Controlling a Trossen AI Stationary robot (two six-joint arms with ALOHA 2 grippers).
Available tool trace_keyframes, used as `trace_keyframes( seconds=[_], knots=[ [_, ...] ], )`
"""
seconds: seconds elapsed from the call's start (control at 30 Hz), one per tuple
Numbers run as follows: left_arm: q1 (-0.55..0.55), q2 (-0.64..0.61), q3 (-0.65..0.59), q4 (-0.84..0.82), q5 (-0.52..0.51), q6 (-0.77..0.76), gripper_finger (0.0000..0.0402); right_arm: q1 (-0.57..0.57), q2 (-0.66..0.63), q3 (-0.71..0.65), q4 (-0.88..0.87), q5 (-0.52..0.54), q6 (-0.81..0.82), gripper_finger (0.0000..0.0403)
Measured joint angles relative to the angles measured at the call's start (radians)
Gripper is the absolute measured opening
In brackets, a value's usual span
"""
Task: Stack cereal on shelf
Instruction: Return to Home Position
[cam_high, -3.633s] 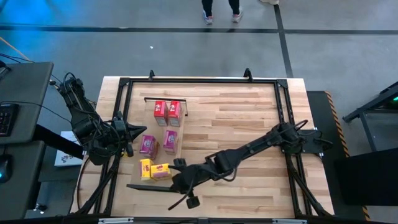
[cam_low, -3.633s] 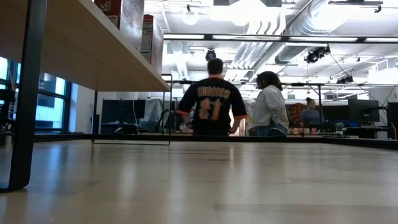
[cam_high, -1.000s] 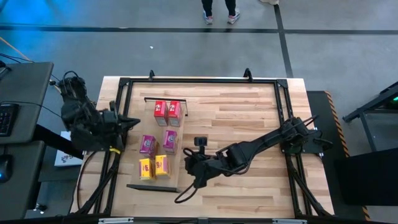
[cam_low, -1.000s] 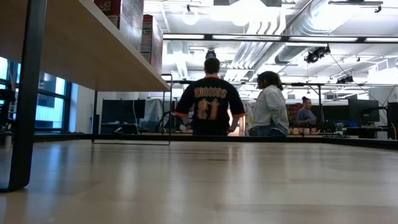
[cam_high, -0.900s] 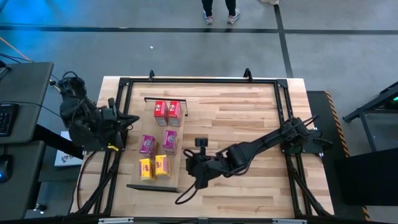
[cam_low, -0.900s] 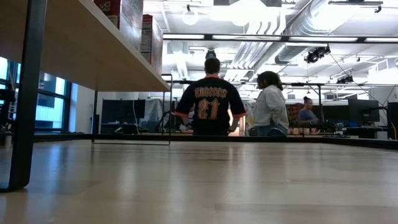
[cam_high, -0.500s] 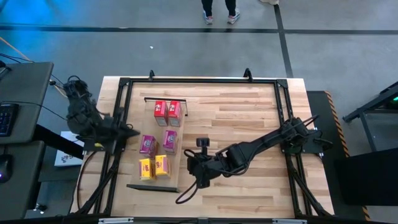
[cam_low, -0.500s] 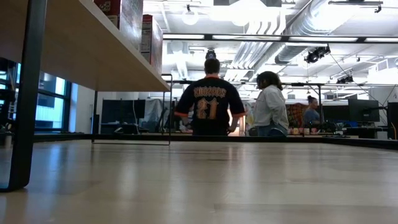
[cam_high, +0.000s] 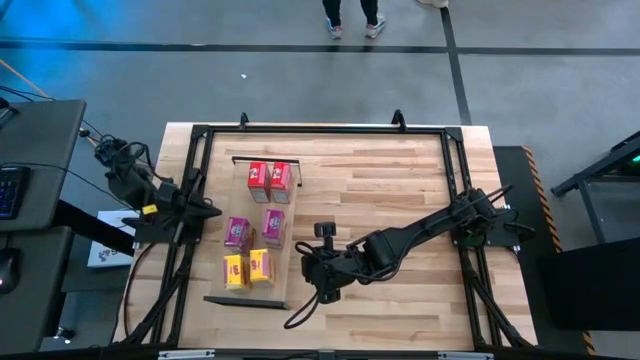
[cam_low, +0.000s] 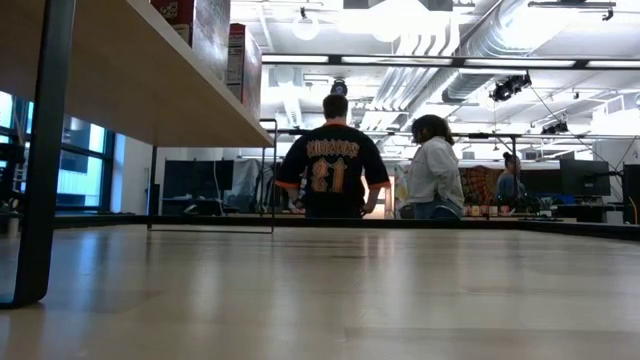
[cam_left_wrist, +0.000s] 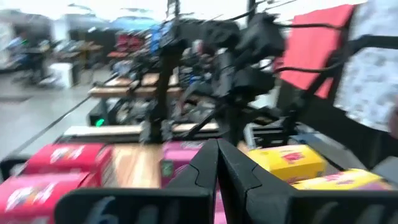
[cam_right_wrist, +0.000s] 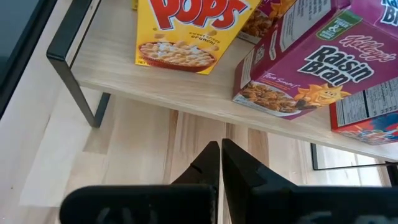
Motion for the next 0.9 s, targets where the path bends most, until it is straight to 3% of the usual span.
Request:
trace_keyframes(
  seconds=[0.17, 0.37, 0.67, 0.9],
  knots=[
    [0.079, 0.004, -0.031, 0.067, 0.168, 0.037, 0.0000, 0.000, 0.000, 0.000, -0.002, -0.001, -0.015, 0.0000],
    [0.176, -0.015, -0.220, 0.224, 0.329, 0.051, 0.0000, 0.000, 0.000, 0.000, -0.022, -0.017, -0.028, 0.0000],
    [0.293, -0.150, -0.289, 0.281, 0.469, 0.083, 0.0000, 0.000, 0.000, -0.001, -0.029, -0.051, -0.072, 0.0000],
    [0.351, -0.230, -0.380, 0.296, 0.493, 0.070, 0.0000, 0.000, 0.000, -0.001, -0.030, -0.052, -0.074, 0.0000]
  ],
)
